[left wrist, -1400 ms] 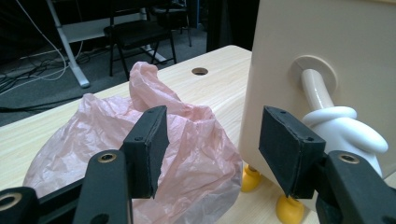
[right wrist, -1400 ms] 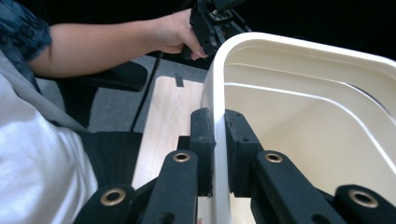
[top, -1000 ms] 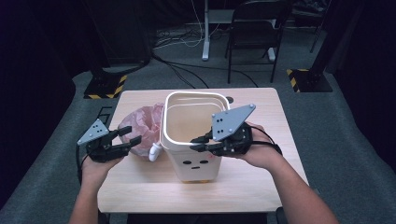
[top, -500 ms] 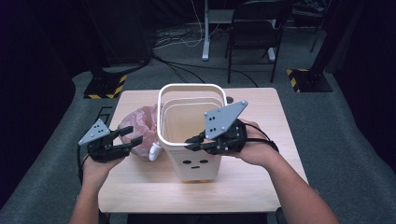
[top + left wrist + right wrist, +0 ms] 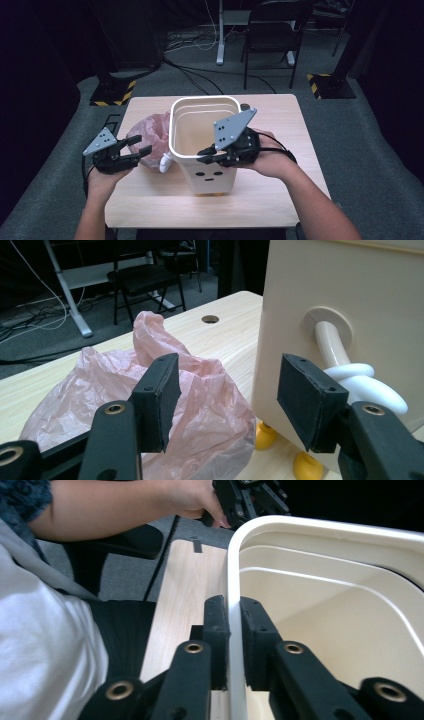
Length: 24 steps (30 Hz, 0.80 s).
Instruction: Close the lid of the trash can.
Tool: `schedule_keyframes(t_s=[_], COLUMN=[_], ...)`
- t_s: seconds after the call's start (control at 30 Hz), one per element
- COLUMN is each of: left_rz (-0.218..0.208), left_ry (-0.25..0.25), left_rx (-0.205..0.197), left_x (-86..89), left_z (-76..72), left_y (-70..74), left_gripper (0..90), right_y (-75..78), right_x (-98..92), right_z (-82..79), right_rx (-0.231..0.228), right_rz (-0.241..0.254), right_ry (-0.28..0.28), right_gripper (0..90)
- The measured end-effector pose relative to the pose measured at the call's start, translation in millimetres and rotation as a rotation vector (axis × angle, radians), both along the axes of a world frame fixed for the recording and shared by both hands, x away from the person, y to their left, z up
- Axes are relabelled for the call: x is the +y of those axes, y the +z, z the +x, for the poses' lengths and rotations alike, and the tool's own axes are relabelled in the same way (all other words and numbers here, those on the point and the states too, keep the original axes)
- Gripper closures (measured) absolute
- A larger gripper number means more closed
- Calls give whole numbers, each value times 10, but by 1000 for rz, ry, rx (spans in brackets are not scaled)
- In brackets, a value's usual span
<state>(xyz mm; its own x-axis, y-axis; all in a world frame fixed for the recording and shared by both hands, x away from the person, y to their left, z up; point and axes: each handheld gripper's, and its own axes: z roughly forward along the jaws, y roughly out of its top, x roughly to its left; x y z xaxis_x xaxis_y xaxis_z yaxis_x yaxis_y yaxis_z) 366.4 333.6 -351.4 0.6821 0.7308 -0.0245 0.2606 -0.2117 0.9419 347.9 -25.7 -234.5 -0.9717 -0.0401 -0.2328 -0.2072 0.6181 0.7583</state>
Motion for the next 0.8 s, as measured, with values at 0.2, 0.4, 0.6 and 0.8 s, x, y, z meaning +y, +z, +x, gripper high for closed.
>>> schedule_keyframes(t_s=[0.2,0.4,0.6,0.8], left_rz=[-2,-8,-15,-24], left_ry=[2,5,11,15], left_rx=[-1,-1,0,1], left_x=[13,19,45,64], left_z=[-1,11,62,107], left_y=[3,7,4,8], left_gripper=[418,418,415,415], right_y=[-16,1,60,52], right_x=[-9,-79,-315,-619], right_z=[-17,-57,-34,-23], right_rx=[1,-19,-43,-26], right_rz=[19,47,108,201], right_ry=[-19,-37,-102,-158], right_gripper=[699,666,635,619])
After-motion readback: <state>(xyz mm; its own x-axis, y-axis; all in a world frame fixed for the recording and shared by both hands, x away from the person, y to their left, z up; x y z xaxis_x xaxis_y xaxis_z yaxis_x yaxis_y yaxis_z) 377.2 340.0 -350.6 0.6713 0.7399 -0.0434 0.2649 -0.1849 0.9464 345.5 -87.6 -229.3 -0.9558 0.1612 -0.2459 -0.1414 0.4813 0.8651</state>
